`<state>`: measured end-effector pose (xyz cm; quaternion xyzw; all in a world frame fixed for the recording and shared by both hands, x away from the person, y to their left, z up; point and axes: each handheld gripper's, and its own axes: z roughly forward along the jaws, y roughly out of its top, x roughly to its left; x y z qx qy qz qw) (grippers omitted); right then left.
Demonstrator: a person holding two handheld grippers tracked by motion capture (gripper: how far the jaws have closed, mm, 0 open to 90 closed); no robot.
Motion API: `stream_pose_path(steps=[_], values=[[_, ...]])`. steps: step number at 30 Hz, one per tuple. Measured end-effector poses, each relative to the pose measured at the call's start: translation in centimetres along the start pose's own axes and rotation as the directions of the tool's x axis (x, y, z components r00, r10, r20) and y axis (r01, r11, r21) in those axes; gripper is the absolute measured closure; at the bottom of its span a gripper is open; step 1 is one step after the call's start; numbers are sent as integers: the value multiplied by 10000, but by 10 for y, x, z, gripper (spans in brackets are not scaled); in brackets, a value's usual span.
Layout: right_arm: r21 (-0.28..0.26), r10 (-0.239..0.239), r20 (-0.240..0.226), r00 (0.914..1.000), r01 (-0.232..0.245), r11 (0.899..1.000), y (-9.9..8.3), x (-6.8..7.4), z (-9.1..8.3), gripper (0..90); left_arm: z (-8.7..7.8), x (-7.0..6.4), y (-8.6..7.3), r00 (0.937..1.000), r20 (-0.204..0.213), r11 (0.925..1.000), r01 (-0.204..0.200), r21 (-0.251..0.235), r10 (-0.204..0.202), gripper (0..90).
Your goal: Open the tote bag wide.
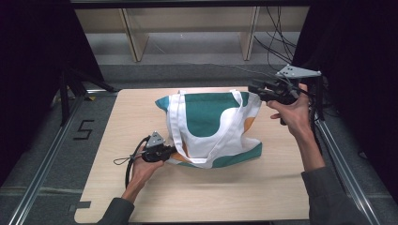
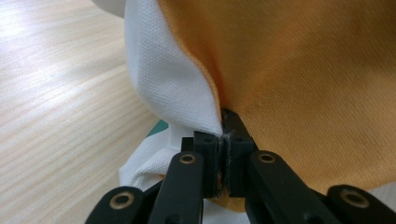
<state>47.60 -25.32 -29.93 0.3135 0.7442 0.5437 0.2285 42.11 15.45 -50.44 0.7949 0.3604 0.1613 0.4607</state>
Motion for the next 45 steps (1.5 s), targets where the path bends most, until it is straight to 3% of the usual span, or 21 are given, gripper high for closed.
stream_pose_path(steps=[4, 8, 11, 12, 14, 15, 17, 20, 23, 24, 28, 31, 33, 34, 35, 36, 37, 40, 42, 43, 45], values=[[409, -337, -593, 9977, 361, 9985, 10, 22, 11, 582, 0, -1, -1, 10000, -1, 9999, -92, 75, 92, 863], [828, -191, -809, 9965, 258, 9962, 9, 33, 18, 534, -1, -2, -1, 9997, -13, 9997, -233, 106, 233, 863], [1146, 37, -510, 9987, 22, 9934, 6, 38, 18, 527, 0, -1, -2, 9998, 20, 9998, -191, 88, 190, 862], [1873, 186, -95, 9998, -165, 9822, 4, 43, 16, 527, -1, -3, -2, 9997, -17, 9996, -253, 87, 253, 862], [1875, 64, -75, 10000, -48, 9822, 2, 42, 17, 546, 0, -3, -1, 9997, -56, 9996, -247, 94, 248, 862], [1856, 227, -250, 9994, -177, 9825, 0, 44, 17, 619, 0, -2, -2, 9998, -60, 9997, -211, 107, 212, 862], [1972, -105, -199, 9997, 142, 9803, -4, 45, 16, 817, 0, -3, -2, 9997, -76, 9997, -221, 120, 222, 861], [1952, -628, -322, 9975, 679, 9784, -11, 50, 7, 885, 0, -2, -1, 9997, -150, 9996, -173, 204, 176, 860], [1669, -662, -456, 9968, 729, 9833, -18, 59, -1, 887, 2, -2, -1, 9999, -115, 9996, 123, 262, -120, 859], [1532, -1175, -449, 9921, 1230, 9805, -26, 69, -6, 887, 5, 0, -2, 9987, 40, 9985, 516, 199, -517, 852], [1756, -1522, -227, 9881, 1538, 9724, -39, 79, -2, 887, 0, 1, -3, 9940, 107, 9940, 1089, 83, -1089, 807], [1849, -1565, -340, 9871, 1601, 9696, -48, 77, -1, 887, -12, -1, 1, 9904, 260, 9902, 1366, -274, -1359, 628], [1674, -1464, -245, 9889, 1484, 9746, -49, 75, -5, 887, -26, -3, 5, 9859, 312, 9856, 1655, -347, -1644, 565], [1578, -1509, -228, 9883, 1526, 9756, -49, 73, -9, 888, -45, -6, 8, 9885, 305, 9877, 1495, -456, -1482, 532], [1578, -1509, -228, 9883, 1526, 9756, -49, 73, -9, 888, -45, -6, 8, 9885, 305, 9877, 1495, -456, -1482, 507], [1473, -1355, -133, 9907, 1360, 9797, -48, 73, -11, 888, -66, -10, 11, 9794, 545, 9780, 1981, -656, -1947, 489], [1473, -1355, -133, 9907, 1360, 9797, -48, 73, -11, 888, -66, -10, 11, 9794, 545, 9780, 1981, -656, -1947, 492], [1153, -1370, -201, 9904, 1384, 9836, -49, 77, -12, 888, -96, -24, 20, 9778, 1013, 9734, 1949, -1205, -1833, 472], [1170, -1367, -208, 9904, 1382, 9835, -49, 77, -14, 888, -97, -42, 28, 9779, 1304, 9743, 1806, -1344, -1633, 449], [1170, -1367, -208, 9904, 1382, 9835, -49, 77, -14, 888, -97, -42, 28, 9779, 1304, 9743, 1806, -1344, -1633, 443], [937, -1392, -157, 9901, 1400, 9857, -50, 79, -14, 888, -84, -64, 33, 9758, 1726, 9811, 1551, -1157, -1339, 440]])
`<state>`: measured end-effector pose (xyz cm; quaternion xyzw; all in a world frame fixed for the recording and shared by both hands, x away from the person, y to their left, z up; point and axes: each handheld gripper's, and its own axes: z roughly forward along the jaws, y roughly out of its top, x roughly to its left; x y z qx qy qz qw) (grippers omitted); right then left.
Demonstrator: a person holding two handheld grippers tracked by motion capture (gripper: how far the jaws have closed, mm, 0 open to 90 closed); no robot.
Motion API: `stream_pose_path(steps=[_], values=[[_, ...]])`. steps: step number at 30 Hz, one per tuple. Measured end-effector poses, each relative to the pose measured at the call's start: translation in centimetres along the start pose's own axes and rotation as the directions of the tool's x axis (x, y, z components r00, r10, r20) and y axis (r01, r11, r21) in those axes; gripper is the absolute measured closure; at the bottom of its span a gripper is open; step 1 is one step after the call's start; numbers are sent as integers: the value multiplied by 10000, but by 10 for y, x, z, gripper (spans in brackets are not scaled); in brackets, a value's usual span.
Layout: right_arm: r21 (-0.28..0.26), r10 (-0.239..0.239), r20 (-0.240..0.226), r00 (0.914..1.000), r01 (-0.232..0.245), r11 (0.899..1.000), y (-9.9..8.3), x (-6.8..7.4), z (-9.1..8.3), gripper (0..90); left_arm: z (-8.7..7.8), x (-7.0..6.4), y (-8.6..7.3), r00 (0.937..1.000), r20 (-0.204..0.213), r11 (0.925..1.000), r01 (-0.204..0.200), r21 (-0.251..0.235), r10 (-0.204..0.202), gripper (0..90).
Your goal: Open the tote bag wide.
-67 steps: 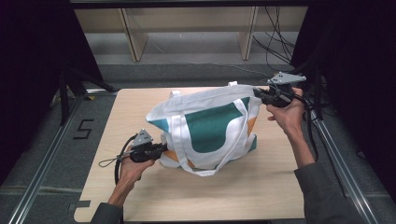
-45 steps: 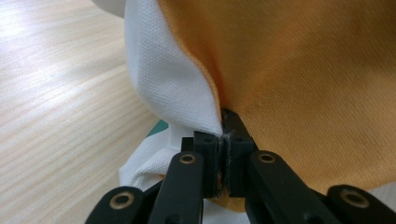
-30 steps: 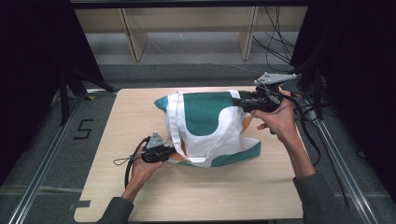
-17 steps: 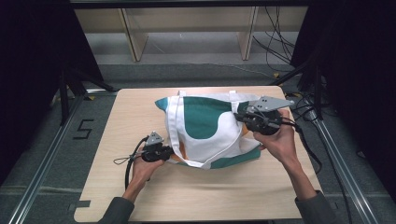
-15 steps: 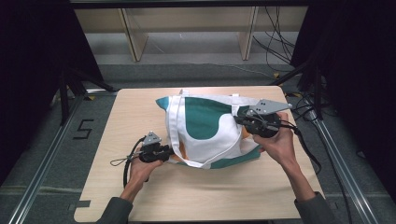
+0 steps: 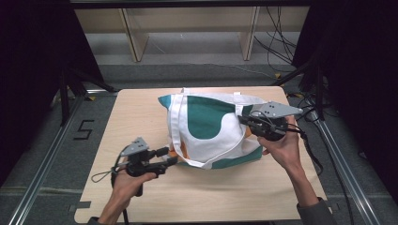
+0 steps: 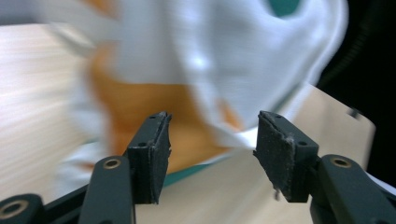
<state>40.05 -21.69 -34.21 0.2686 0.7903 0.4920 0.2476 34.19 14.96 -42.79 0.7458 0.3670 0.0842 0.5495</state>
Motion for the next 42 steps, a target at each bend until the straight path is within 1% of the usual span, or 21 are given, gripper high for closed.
stream_pose_path(steps=[2, 5, 9, 11, 12, 13, 15, 18, 19, 21, 24, 25, 27, 32, 33, 35, 36, 37, 38, 40, 42], values=[[-105, -8, -15, 10000, 8, 9999, 0, 0, -2, 887, 13, -10, 0, 9993, -188, 9989, -326, 327, 332, 426], [-142, -38, -109, 9999, 36, 9999, 2, -2, -6, 888, 36, -17, -1, 9955, -903, 9972, -239, 702, 302, 424], [-165, 218, -298, 9993, -223, 9996, 1, -1, -5, 888, 53, -18, -2, 9857, -1581, 9962, -463, 733, 575, 560], [-277, -11, -77, 10000, 9, 9996, 1, 1, -6, 888, 59, -17, -3, 9779, -1736, 9919, -1052, 716, 1163, 694], [-134, -73, -192, 9998, 70, 9999, 1, 1, -7, 888, 60, -17, -4, 9763, -1862, 9926, -981, 721, 1100, 715], [-238, -13, -119, 9999, 11, 9997, 1, 2, -7, 888, 61, -18, -5, 9775, -1869, 9940, -869, 670, 981, 732], [-397, -24, -89, 10000, 21, 9992, 2, 4, -8, 888, 61, -18, -5, 9719, -1852, 9876, -1314, 863, 1455, 760], [-411, -347, -232, 9991, 337, 9986, 6, 10, -13, 888, 63, -15, -10, 9734, -1750, 9860, -1312, 1030, 1478, 781], [-460, -444, -262, 9987, 432, 9980, 6, 13, -14, 888, 66, -11, -14, 9724, -1620, 9806, -1481, 1283, 1680, 781], [-555, -716, -748, 9946, 676, 9962, 8, 25, -24, 888, 77, -8, -23, 9782, -1615, 9834, -1068, 1468, 1304, 789], [-425, -869, -1188, 9891, 824, 9957, 6, 34, -26, 888, 86, -6, -29, 9795, -1633, 9826, -910, 1618, 1176, 793], [-327, -1010, -1180, 9879, 978, 9947, 5, 37, -26, 888, 92, -4, -32, 9767, -1710, 9748, -937, 2022, 1294, 793], [231, -1427, -1456, 9790, 1475, 9888, -8, 55, -19, 889, 100, 1, -35, 9721, -1941, 9685, -848, 2340, 1320, 794], [722, -1344, -1671, 9767, 1480, 9863, -25, 58, -13, 888, 111, 9, -37, 9758, -1898, 9648, -578, 2566, 1090, 794], [1053, -1182, -1786, 9768, 1384, 9848, -35, 58, -8, 889, 115, 11, -40, 9660, -2127, 9539, -813, 2890, 1468, 793], [1211, -1099, -1864, 9763, 1339, 9836, -40, 58, -5, 889, 116, 15, -41, 9637, -2032, 9500, -1092, 2925, 1734, 793], [1441, -917, -1978, 9760, 1215, 9821, -49, 59, 0, 889, 116, 14, -40, 9694, -1869, 9502, -991, 2955, 1592, 792], [1698, -910, -2036, 9748, 1267, 9773, -58, 60, 6, 889, 115, 15, -40, 9626, -1903, 9438, -1290, 3043, 1929, 785], [1698, -910, -2036, 9748, 1267, 9773, -58, 60, 6, 889, 114, 15, -41, 9622, -1894, 9452, -1336, 2979, 1957, 785], [1965, -811, -2098, 9744, 1233, 9727, -66, 60, 11, 889, 113, 14, -41, 9733, -1623, 9487, -1086, 2969, 1622, 768], [2200, -592, -2007, 9779, 1039, 9699, -73, 61, 13, 889, 106, 15, -39, 9769, -1434, 9455, -1082, 3072, 1584, 667]])
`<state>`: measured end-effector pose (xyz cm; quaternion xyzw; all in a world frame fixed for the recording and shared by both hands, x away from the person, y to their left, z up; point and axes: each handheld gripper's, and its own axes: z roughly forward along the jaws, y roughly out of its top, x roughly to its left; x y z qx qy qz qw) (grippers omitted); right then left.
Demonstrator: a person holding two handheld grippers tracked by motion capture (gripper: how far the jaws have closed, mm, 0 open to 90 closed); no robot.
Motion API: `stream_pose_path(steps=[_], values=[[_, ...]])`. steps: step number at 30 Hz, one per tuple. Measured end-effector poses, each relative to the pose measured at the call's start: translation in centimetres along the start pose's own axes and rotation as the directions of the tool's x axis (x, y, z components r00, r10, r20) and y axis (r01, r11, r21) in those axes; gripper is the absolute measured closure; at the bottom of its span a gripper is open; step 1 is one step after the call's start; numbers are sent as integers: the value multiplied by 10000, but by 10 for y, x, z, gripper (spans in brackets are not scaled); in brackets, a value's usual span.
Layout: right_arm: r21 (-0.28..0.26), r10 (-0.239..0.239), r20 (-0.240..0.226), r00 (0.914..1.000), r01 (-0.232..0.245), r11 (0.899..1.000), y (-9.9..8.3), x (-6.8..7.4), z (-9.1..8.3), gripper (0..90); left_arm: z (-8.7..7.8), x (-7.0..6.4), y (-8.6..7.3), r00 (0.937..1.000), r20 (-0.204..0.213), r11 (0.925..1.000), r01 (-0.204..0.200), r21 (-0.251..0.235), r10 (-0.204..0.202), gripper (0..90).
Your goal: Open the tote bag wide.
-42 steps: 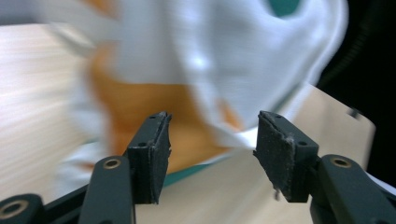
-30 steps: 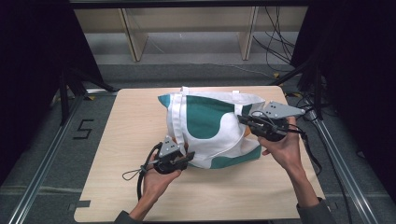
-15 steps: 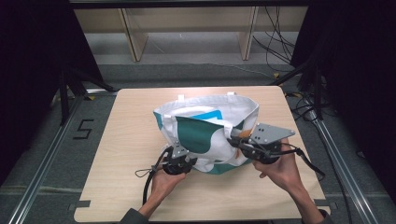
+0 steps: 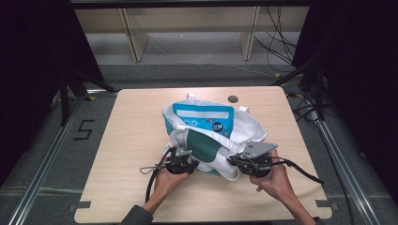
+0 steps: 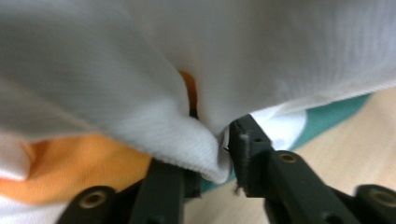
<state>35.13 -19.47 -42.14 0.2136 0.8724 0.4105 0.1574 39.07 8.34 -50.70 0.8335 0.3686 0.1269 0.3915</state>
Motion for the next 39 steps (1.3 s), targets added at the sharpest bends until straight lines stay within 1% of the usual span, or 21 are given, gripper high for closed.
stream_pose_path(steps=[1, 2, 5, 6, 9, 10, 12, 13, 18, 22, 23, 24, 25, 26, 27, 29, 34, 36, 37, 38, 39], values=[[167, 16, -92, 10000, -14, 9999, -5, -1, 3, 888, -8, -4, -1, 9973, 403, 9978, 625, -215, -616, 631], [167, 16, -92, 10000, -14, 9999, -5, -1, 3, 888, -8, -4, -1, 9973, 403, 9978, 625, -215, -616, 605], [287, 58, -137, 9999, -55, 9996, -10, -2, 7, 888, -53, -9, -4, 9959, 849, 9985, 350, -420, -313, 506], [287, 58, -137, 9999, -55, 9996, -10, -2, 7, 888, -53, -9, -4, 9959, 849, 9985, 350, -420, -313, 506], [393, 171, -118, 9998, -166, 9991, -12, -2, 9, 888, -105, -7, 0, 9958, 747, 9846, 636, -1627, -520, 542], [393, 171, -118, 9998, -166, 9991, -12, -2, 9, 888, -105, -7, 0, 9958, 747, 9846, 636, -1627, -520, 562], [510, 133, -130, 9998, -127, 9986, -13, -2, 11, 888, -124, 0, 8, 9988, 407, 9731, 351, -2275, -266, 604], [585, 197, -145, 9997, -189, 9981, -16, -1, 12, 888, -131, 5, 12, 9979, 331, 9632, 630, -2613, -563, 612], [631, 170, -155, 9997, -160, 9979, -18, 0, 14, 888, -142, 6, 26, 9973, 333, 9447, 721, -3199, -648, 631], [739, 157, -236, 9996, -139, 9972, -22, 0, 19, 888, -145, 0, 45, 9993, -19, 9357, 351, -3512, -382, 518], [740, 6, -349, 9994, 20, 9973, -23, -1, 21, 888, -146, -3, 57, 9986, -338, 9205, 246, -3899, -409, 519], [740, 6, -349, 9994, 20, 9973, -23, -1, 21, 888, -146, -3, 57, 9986, -338, 9205, 246, -3899, -409, 518], [758, 56, -304, 9995, -33, 9971, -23, 0, 20, 887, -150, -6, 68, 9985, -494, 9076, 18, -4197, -248, 523], [758, 56, -304, 9995, -33, 9971, -23, 0, 20, 887, -150, -6, 68, 9985, -494, 9076, 18, -4197, -248, 537], [708, 51, -309, 9995, -29, 9975, -23, 0, 21, 888, -153, -9, 78, 9978, -628, 8870, -110, -4616, -203, 544], [721, 59, -370, 9993, -32, 9974, -23, -1, 21, 887, -153, -11, 86, 9988, -432, 8804, -7, -4742, -225, 595], [744, 108, -389, 9992, -79, 9972, -24, -1, 21, 887, -143, -6, 100, 9995, -250, 8958, 81, -4444, -214, 740], [742, 120, -394, 9992, -91, 9972, -23, -1, 20, 887, -134, -2, 102, 9997, -64, 9141, 192, -4050, -238, 796], [785, 232, -265, 9994, -210, 9967, -24, 0, 19, 887, -125, 1, 98, 9998, -150, 9353, 42, -3538, -102, 841], [785, 232, -265, 9994, -210, 9967, -24, 0, 19, 887, -125, 1, 98, 9998, -150, 9353, 42, -3538, -102, 857], [807, 244, -301, 9992, -219, 9965, -24, 0, 19, 887, -115, 5, 89, 9995, -3, 9440, 301, -3287, -320, 875]])
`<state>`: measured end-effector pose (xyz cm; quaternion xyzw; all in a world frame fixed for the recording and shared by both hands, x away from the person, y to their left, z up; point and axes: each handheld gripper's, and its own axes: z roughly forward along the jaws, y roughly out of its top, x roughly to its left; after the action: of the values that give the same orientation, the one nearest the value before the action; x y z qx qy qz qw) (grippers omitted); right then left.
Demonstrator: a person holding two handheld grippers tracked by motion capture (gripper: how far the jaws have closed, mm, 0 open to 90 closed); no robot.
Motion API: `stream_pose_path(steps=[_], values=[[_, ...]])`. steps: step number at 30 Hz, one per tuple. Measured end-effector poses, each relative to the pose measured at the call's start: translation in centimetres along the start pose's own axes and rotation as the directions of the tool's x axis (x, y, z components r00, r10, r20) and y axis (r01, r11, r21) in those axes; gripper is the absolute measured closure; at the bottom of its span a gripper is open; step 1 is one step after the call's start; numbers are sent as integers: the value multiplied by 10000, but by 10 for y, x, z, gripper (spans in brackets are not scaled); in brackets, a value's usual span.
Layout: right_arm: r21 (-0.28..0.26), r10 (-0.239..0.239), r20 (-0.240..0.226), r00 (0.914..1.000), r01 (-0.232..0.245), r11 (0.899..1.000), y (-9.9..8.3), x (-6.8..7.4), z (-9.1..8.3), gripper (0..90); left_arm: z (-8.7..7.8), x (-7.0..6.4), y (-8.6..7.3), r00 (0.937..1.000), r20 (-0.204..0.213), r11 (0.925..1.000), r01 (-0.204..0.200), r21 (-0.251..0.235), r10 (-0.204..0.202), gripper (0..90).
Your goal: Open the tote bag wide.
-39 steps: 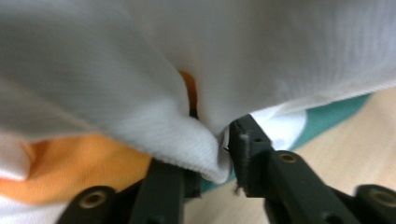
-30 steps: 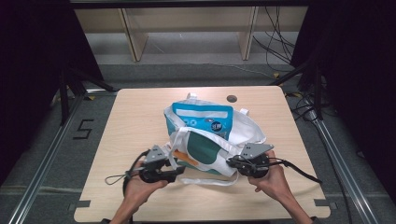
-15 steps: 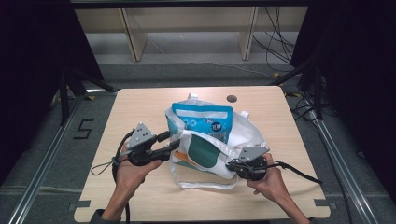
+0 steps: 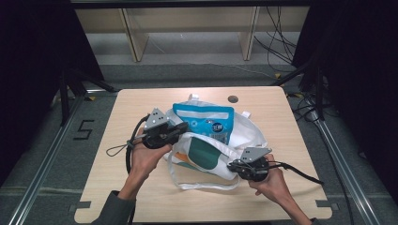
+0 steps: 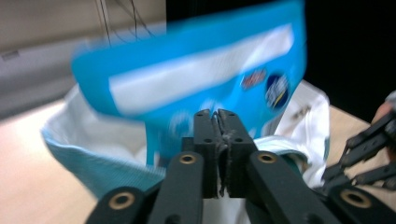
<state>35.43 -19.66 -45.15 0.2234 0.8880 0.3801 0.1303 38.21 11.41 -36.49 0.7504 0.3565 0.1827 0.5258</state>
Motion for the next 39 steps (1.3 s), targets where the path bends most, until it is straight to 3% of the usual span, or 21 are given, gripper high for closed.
stream_pose_path(steps=[2, 4, 5, 6, 7, 10, 11, 12, 13, 15, 16, 17, 18, 21, 23, 25, 27, 28, 32, 35, 39], values=[[-60, -38, -25, 10000, 38, 10000, 0, 0, 1, 887, 2, 3, -10, 9998, 21, 9993, -189, 328, 189, 883], [102, -89, 30, 10000, 89, 9999, -1, 0, 4, 887, 5, 6, -29, 9999, 27, 9972, -132, 738, 130, 894], [102, -89, 30, 10000, 89, 9999, -1, 0, 4, 887, 5, 6, -29, 9999, 27, 9972, -132, 738, 130, 895], [178, -53, -16, 10000, 53, 9998, -2, 0, 6, 886, 8, 13, -47, 9999, -101, 9948, 88, 1019, -78, 895], [178, -53, -16, 10000, 53, 9998, -2, 0, 6, 886, 8, 13, -47, 9999, -101, 9948, 88, 1019, -78, 895], [296, -18, -55, 10000, 19, 9996, -3, 2, 7, 886, 18, 29, -77, 9985, -525, 9853, 242, 1693, -155, 895], [296, -18, -55, 10000, 19, 9996, -3, 2, 7, 886, 18, 29, -77, 9985, -525, 9853, 242, 1693, -155, 896], [209, -14, -1, 10000, 14, 9998, -3, 2, 8, 886, 23, 34, -88, 9980, -630, 9771, 125, 2125, 9, 896], [237, 45, -7, 10000, -45, 9997, -3, 2, 9, 886, 29, 37, -97, 9975, -687, 9789, 283, 2025, -146, 896], [248, -14, -52, 10000, 15, 9997, -4, 3, 11, 886, 38, 43, -113, 9966, -816, 9672, 280, 2526, -75, 896], [424, -138, -9, 9999, 138, 9990, -6, 3, 15, 886, 46, 47, -128, 9953, -964, 9474, 287, 3187, 23, 896], [424, -138, -9, 9999, 138, 9990, -6, 3, 15, 886, 46, 47, -128, 9953, -964, 9474, 287, 3187, 23, 897], [542, -215, 14, 9998, 214, 9983, -9, 4, 21, 886, 50, 50, -133, 9964, -842, 9365, 208, 3500, 94, 896], [536, -402, 28, 9992, 400, 9978, -10, 4, 25, 886, 49, 50, -131, 9967, -803, 9341, 229, 3564, 63, 896], [509, -439, 49, 9990, 436, 9978, -10, 4, 25, 886, 49, 47, -131, 9954, -941, 9378, 152, 3467, 186, 896], [590, -231, -10, 9997, 232, 9980, -10, 4, 21, 883, 47, 49, -129, 9961, -869, 9350, 144, 3544, 176, 893], [337, -37, -85, 10000, 40, 9994, -6, 3, 13, 867, 47, 49, -129, 9963, -847, 9392, 399, 3411, -116, 890], [-168, -77, -125, 9999, 74, 9998, 1, 2, -1, 820, 47, 48, -128, 9957, -922, 9452, 374, 3244, -77, 888], [-907, -123, -226, 9997, 102, 9958, 14, 6, -26, 755, 46, 50, -126, 9959, -882, 9473, 450, 3172, -178, 878], [-2229, -455, 259, 9986, 502, 9735, 31, 9, -47, 761, 46, 50, -125, 9957, -910, 9495, 443, 3106, -167, 871], [-1652, -95, 768, 9970, 221, 9860, 34, -1, -23, 791, 45, 48, -124, 9953, -938, 9520, 534, 3013, -261, 868]])
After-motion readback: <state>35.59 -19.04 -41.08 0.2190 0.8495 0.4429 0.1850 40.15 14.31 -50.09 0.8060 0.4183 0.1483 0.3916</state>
